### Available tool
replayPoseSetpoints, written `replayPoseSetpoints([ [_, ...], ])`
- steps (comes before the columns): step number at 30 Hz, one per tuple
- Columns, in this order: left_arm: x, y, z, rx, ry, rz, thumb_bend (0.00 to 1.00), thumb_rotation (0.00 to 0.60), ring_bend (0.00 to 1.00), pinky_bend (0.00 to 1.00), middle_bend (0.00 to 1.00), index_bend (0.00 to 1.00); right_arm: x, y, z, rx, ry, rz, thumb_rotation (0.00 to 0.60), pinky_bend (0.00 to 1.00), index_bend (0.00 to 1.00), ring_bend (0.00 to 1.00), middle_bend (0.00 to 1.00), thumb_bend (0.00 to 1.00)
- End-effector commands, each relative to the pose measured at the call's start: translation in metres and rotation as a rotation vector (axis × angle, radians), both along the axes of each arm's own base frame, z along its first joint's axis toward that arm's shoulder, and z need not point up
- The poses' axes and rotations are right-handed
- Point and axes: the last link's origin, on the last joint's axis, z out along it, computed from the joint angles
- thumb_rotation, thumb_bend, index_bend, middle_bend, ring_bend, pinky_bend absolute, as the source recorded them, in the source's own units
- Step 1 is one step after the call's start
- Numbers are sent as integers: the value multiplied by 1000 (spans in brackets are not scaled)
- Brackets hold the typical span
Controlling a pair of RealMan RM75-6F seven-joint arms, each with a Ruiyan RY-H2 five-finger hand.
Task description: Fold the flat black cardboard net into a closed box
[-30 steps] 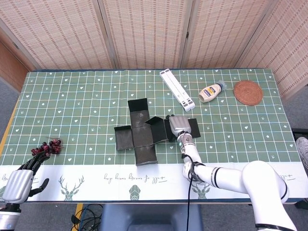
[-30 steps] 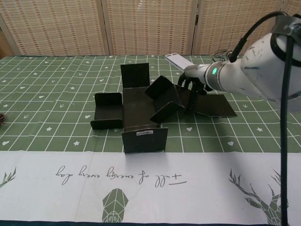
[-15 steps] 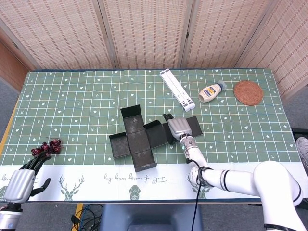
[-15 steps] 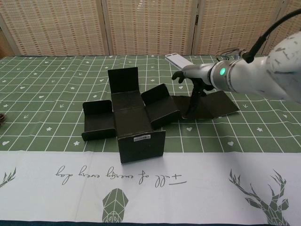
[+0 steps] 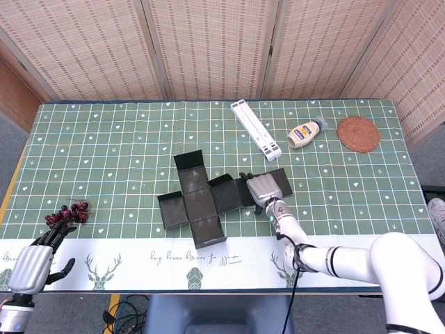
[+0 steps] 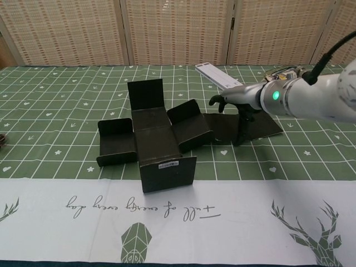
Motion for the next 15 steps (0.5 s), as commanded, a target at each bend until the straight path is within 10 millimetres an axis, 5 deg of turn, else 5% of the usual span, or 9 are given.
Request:
replayPoseSetpoints([
  [1, 0, 0, 0, -1, 1, 1, 313, 600, 219, 356, 138, 196, 1, -4, -2, 7, 23, 2, 600, 1000, 0, 782, 135, 0],
  [15, -3, 0, 0, -2, 5, 13, 312, 600, 219, 357, 138, 195, 8, -15, -15, -4, 110, 58, 600, 1000, 0, 781, 111, 0],
])
